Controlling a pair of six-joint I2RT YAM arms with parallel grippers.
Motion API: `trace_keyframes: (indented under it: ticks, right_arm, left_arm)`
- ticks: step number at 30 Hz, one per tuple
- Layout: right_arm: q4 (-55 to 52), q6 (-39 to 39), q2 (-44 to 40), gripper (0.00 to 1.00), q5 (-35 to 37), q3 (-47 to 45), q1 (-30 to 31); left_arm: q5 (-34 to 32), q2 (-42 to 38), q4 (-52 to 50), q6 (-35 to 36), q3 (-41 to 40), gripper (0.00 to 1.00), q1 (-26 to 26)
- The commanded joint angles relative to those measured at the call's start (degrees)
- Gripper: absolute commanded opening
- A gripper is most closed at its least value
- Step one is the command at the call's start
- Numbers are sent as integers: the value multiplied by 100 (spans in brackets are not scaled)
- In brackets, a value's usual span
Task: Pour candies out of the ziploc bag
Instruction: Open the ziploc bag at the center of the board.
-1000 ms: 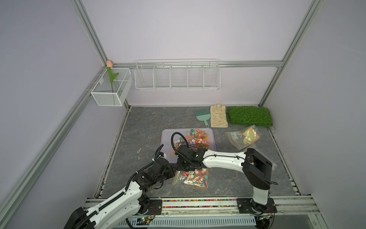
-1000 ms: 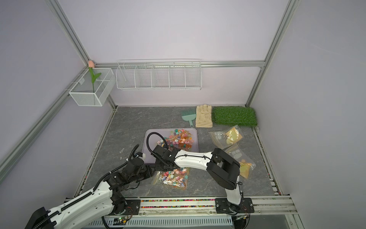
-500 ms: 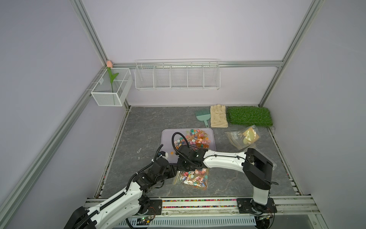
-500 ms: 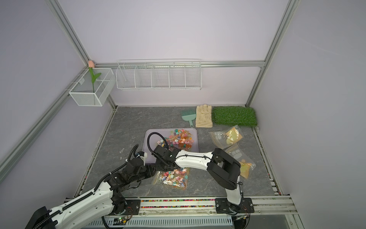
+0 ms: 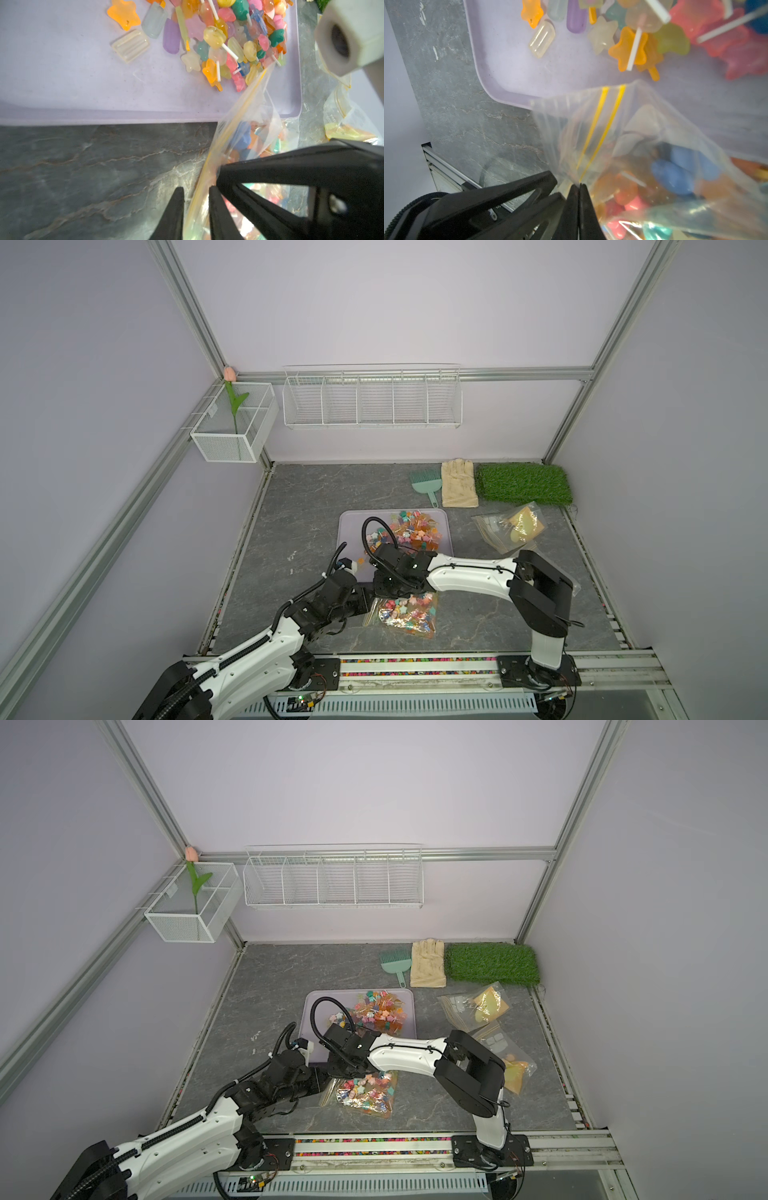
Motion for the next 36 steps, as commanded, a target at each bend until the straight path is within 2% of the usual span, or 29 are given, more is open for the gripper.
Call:
trace_keyframes:
  ticks: [1, 9, 13, 16, 25, 30, 36]
  right_arm:
    - [-10, 24, -176, 7, -19, -127, -31]
    - [7, 33, -179, 7, -21, -136, -40]
    - [7, 49, -191, 7, 1, -144, -42]
    - [15, 60, -187, 7, 3, -140, -55]
    - [51, 98, -157, 7, 15, -136, -92]
    - [86, 95, -143, 22, 23, -57, -96]
    - [95, 107, -95, 32, 24, 18, -101]
  left_arm:
    - [-28, 29, -3, 60, -14, 20, 26]
    - [46, 234, 4, 165, 31, 10, 24]
    - [137, 363, 116, 174, 35, 9, 26]
    - [195, 442, 177, 180, 40, 1, 26]
    - [226, 220, 14, 84, 92, 0, 24]
    - [175, -129, -148, 7, 86, 0, 24]
    - [181, -112, -147, -8, 57, 0, 27]
